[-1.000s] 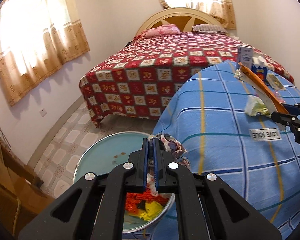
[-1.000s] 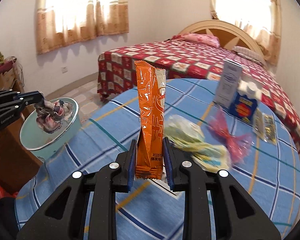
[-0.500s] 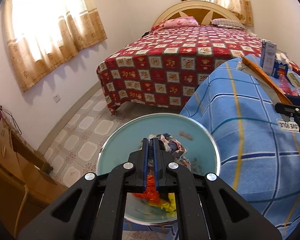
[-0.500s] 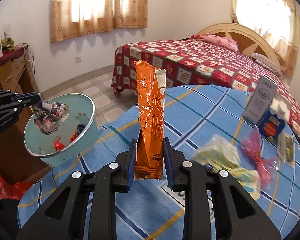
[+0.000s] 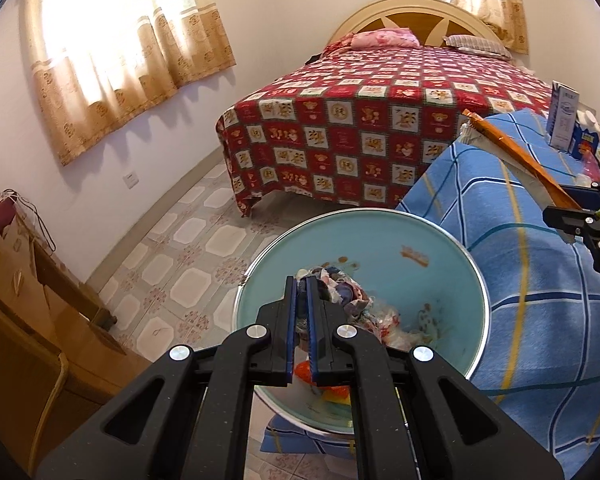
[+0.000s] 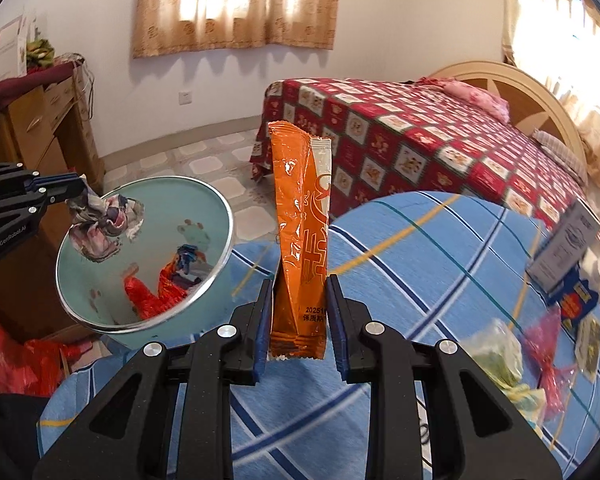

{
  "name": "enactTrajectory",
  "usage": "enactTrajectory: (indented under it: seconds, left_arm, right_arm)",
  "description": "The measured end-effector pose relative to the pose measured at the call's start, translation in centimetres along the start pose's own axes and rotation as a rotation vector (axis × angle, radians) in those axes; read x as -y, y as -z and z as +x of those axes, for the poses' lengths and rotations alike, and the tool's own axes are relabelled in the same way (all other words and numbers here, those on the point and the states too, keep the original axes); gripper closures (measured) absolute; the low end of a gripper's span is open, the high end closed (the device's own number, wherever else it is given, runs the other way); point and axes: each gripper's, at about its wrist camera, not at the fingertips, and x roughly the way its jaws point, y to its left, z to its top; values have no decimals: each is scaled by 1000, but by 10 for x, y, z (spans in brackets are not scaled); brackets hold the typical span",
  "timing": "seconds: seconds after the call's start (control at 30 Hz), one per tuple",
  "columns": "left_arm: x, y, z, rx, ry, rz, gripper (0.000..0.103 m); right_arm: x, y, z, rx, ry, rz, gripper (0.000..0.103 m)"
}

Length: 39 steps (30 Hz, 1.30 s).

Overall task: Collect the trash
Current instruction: 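Carry the patterned cloth and orange wrapper over the blue bin with both grippers, then open both grippers to drop the cloth and orange wrapper into the bin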

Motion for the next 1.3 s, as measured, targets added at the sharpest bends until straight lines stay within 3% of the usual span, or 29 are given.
enactTrajectory:
  seconds: [0.5,1.3]
  left_arm:
    - [-14,6,5,-20,-22,-25,98]
    - [-19,8,6,-22,-22,-37,98]
  right_arm:
    - [-28,-9,11,-3,-35,-76,76]
    - [-40,-15,11,9,-56,-109,75]
